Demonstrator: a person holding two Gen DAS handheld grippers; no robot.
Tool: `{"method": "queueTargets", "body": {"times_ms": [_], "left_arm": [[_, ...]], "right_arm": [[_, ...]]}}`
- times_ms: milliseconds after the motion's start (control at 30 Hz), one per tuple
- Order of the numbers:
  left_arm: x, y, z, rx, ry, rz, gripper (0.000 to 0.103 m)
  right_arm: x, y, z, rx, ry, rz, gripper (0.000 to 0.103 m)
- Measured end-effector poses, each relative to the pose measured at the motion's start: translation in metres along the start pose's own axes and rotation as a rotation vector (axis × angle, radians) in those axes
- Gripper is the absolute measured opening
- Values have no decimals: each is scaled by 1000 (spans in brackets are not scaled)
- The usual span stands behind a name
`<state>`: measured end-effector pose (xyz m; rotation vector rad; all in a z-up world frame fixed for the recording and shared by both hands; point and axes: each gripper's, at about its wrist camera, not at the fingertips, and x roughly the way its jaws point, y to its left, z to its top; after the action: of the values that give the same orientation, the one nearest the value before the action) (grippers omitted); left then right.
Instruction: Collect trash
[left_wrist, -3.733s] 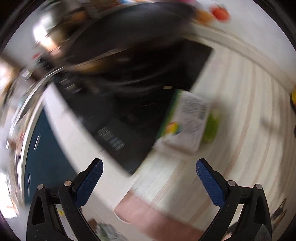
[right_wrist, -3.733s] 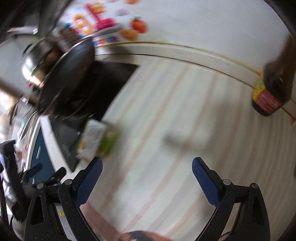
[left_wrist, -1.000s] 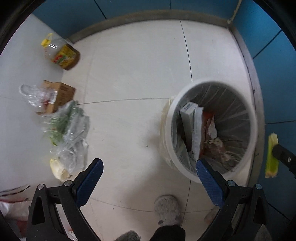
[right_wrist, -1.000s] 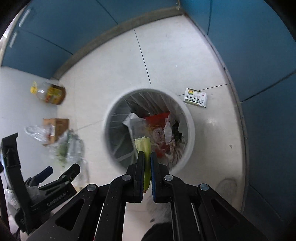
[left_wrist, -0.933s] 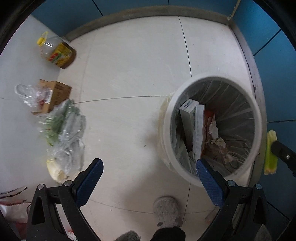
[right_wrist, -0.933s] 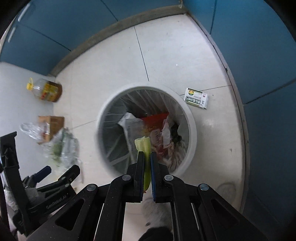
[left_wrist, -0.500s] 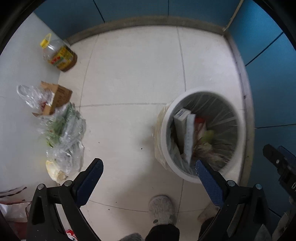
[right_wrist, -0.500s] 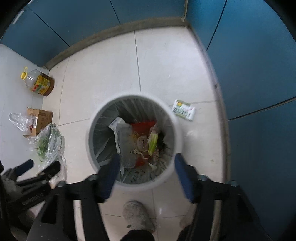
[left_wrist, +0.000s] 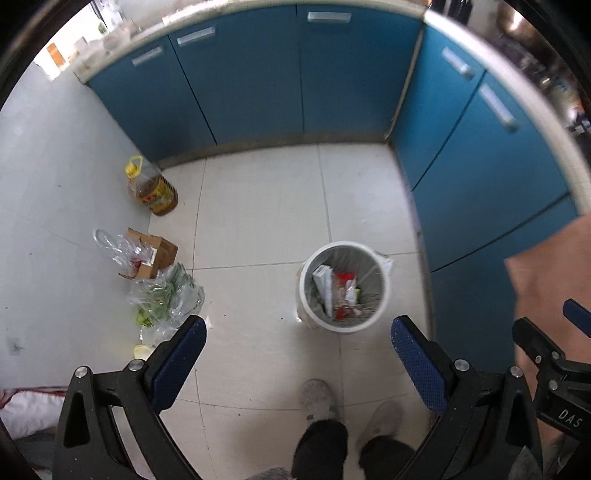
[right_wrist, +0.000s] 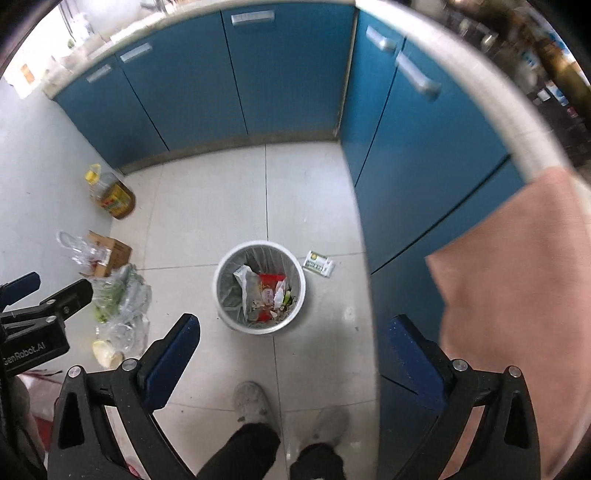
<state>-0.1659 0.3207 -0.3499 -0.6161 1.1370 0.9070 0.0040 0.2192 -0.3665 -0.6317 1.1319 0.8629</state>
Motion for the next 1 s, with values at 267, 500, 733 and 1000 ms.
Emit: {"method": "queueTargets", "body": {"times_ms": [267,500,733,1000], "left_arm": [[-142,-27,-34,-40,-104,4,102],[-232,-51,-74,-101,-168,-25,102],[-280,-62,-95,-117,-209,-31,102],[-318,-63,-108,-132,-242,-96,102]], "right_arm": [[-168,-33,-28,-11,-120,50,103],[-271,-69,-61,-51,-188,124,103],[-330,-91,-88,-68,-218,177,103],[-375,-101,-101,-72,-243,196,103]]}}
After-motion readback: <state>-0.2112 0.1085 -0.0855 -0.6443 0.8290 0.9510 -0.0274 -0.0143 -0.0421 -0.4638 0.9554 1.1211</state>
